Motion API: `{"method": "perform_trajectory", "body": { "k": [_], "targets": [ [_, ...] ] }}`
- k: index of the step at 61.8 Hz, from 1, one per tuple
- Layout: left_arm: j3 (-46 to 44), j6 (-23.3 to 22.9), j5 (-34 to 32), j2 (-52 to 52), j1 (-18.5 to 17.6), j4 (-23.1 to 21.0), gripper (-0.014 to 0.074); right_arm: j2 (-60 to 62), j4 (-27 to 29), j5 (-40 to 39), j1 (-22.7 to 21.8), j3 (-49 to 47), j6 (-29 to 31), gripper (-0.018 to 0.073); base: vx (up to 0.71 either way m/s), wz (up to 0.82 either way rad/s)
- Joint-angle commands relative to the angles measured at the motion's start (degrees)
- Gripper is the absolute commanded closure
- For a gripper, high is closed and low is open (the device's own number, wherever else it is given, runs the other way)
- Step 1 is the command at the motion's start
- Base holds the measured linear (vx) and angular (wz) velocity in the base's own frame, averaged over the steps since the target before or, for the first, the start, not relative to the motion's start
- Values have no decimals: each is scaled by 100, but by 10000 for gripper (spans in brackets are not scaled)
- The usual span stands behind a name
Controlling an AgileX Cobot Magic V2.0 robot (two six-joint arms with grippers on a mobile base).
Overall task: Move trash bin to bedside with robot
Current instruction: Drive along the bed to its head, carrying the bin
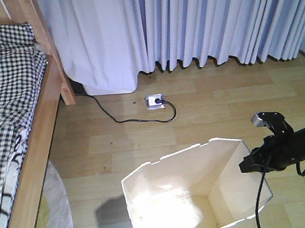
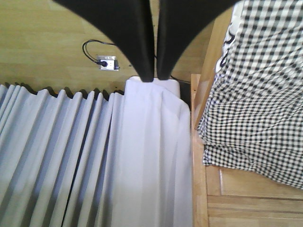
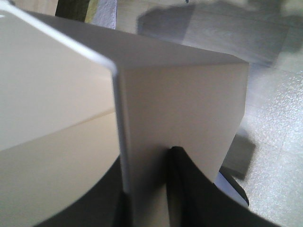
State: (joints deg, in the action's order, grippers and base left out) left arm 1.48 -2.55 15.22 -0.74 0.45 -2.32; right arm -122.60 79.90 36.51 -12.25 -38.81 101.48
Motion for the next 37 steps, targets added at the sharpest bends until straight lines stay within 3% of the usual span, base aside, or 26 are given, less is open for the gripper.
{"method": "perform_trajectory", "body": {
  "k": [1, 37],
  "targets": [
    [67, -32, -395, -83, 3, -21, 602, 362, 262, 1278, -24, -65, -47, 563, 16, -9],
    [67, -32, -395, -83, 3, -21, 602, 362, 262, 1278, -24, -65, -47, 563, 17, -2]
  ]
}}
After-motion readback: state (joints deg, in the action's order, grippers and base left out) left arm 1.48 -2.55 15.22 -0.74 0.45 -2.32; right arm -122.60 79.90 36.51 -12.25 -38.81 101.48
